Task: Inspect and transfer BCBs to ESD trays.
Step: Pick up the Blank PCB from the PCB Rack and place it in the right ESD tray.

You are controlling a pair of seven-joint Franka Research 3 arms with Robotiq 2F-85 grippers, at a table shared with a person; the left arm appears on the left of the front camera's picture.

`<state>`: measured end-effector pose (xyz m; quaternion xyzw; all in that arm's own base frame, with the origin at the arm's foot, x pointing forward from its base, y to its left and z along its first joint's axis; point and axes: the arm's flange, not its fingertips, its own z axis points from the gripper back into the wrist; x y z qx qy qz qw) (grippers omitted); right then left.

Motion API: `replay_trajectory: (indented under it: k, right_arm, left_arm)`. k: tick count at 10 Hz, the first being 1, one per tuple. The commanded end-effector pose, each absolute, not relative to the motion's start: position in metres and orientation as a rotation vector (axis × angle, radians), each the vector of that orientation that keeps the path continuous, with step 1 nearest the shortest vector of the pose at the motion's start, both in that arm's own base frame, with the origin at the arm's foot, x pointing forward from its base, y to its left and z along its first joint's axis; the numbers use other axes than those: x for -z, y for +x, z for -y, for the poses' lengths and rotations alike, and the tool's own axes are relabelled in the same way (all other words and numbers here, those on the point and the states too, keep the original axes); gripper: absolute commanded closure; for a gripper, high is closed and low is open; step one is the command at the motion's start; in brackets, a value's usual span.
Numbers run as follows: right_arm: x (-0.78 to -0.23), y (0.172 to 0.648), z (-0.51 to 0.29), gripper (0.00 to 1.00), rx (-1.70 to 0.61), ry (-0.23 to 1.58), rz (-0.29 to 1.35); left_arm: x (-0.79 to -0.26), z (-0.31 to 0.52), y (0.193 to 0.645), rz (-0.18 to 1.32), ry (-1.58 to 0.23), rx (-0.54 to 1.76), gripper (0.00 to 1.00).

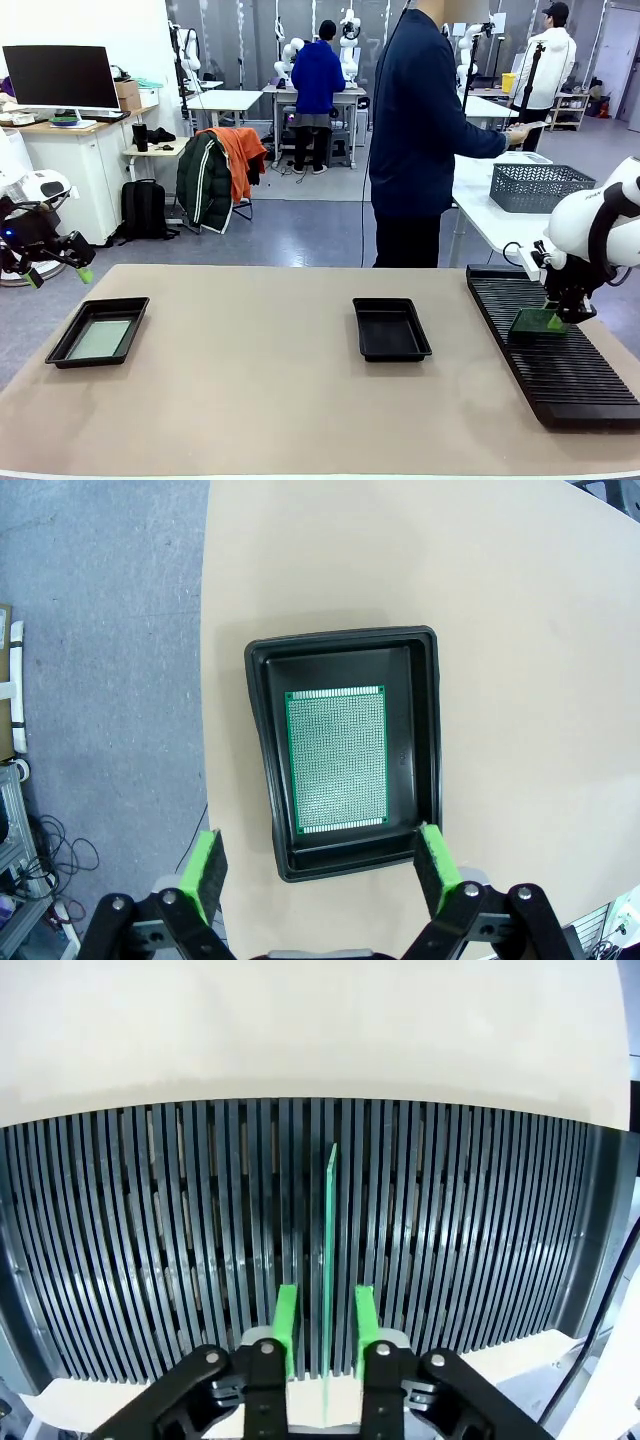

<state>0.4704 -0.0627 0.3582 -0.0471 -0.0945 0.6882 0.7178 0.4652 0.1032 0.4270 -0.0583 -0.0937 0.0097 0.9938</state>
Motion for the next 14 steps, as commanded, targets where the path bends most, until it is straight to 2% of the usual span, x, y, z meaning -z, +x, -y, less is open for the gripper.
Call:
replay_trajectory:
  k: [1, 6, 14]
  right_arm:
    - [-0.3562, 0.4752, 0.064, 0.77, -1.508, -0.133, 0.192]
    - [-0.3537, 0.4773, 0.066, 1.0, -1.5, -0.131, 0.183]
    - [-0.3555, 0.474, 0.0672, 1.0, -1.511, -0.106, 0.202]
  left_arm:
    - [-0.4256, -0.1037, 0.4653, 0.192, -0.118, -0.026, 0.0]
    - [-0.4256, -0.1037, 0.4653, 0.192, -0.118, -0.026, 0.0]
    - [-0.4256, -0.1037, 0.4653, 0.192, -0.118, -0.026, 0.0]
